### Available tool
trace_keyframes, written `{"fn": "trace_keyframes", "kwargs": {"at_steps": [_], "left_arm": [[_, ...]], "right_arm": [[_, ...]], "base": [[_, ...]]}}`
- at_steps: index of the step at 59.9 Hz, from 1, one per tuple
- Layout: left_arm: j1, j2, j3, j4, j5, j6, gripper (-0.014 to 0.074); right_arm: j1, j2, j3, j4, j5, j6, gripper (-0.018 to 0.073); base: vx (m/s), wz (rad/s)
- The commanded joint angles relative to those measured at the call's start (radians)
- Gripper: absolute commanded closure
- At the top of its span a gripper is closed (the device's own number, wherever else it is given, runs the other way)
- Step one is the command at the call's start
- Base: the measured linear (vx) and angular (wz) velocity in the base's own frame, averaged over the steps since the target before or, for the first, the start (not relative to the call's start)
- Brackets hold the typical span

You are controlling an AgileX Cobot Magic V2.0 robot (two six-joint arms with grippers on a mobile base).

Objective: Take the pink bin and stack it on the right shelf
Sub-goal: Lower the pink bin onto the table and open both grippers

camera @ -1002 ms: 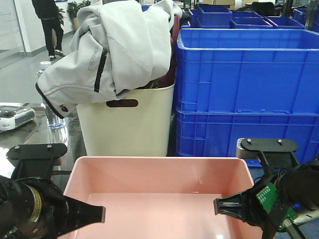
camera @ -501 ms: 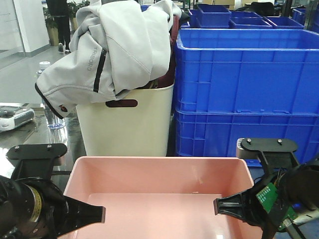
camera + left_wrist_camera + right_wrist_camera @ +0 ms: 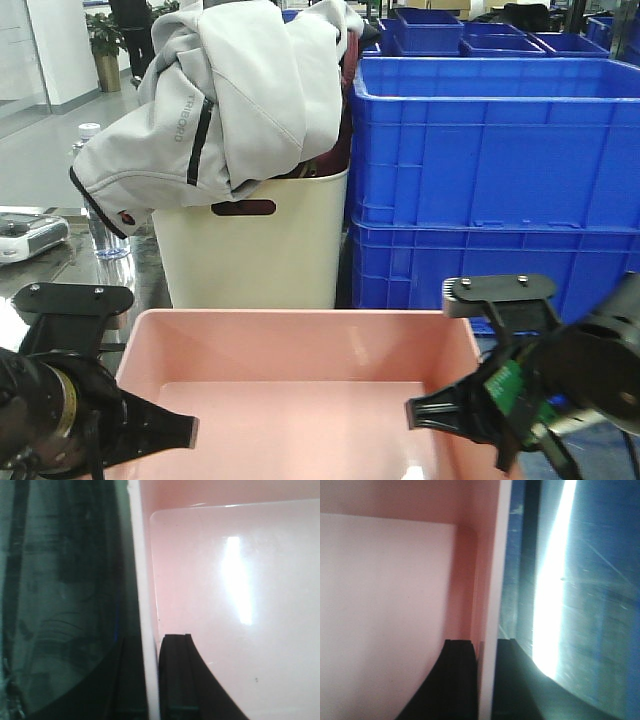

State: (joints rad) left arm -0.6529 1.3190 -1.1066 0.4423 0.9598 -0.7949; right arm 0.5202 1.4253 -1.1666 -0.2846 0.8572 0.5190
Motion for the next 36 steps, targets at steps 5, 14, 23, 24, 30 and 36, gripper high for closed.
{"fn": "trace_keyframes", "kwargs": {"at_steps": [5,14,23,24,30,36], "left_arm": [[0.077,-0.019,-0.025,0.05,-0.012,0.087,0.044],[0.106,-0.019,-0.025,-0.014,-0.031,0.167,0.0258],[0.105,-0.03,-0.025,-0.053,-0.055,0.222,0.0068],[0.105,-0.033,-0.025,-0.057,-0.056,0.225,0.0057],[0.104,-0.074,-0.025,-0.097,-0.059,0.271,0.0022],[0.104,-0.157,-0.024,-0.192,-0.058,0.387,0.0022]], "right_arm": [[-0.008,0.062,-0.112,-0.03,-0.034,-0.075,0.0487],[-0.008,0.108,-0.156,-0.023,-0.003,-0.07,0.0315],[-0.008,0.09,-0.156,-0.025,0.0,-0.07,0.0076],[-0.008,0.085,-0.156,-0.025,0.002,-0.073,0.0055],[-0.008,0.038,-0.154,-0.018,0.003,-0.112,-0.0043],[-0.008,-0.045,-0.114,0.027,-0.007,-0.204,-0.0062]], "base": [[0.0,0.0],[0.0,0.0],[0.0,0.0],[0.0,0.0],[0.0,0.0],[0.0,0.0]]}}
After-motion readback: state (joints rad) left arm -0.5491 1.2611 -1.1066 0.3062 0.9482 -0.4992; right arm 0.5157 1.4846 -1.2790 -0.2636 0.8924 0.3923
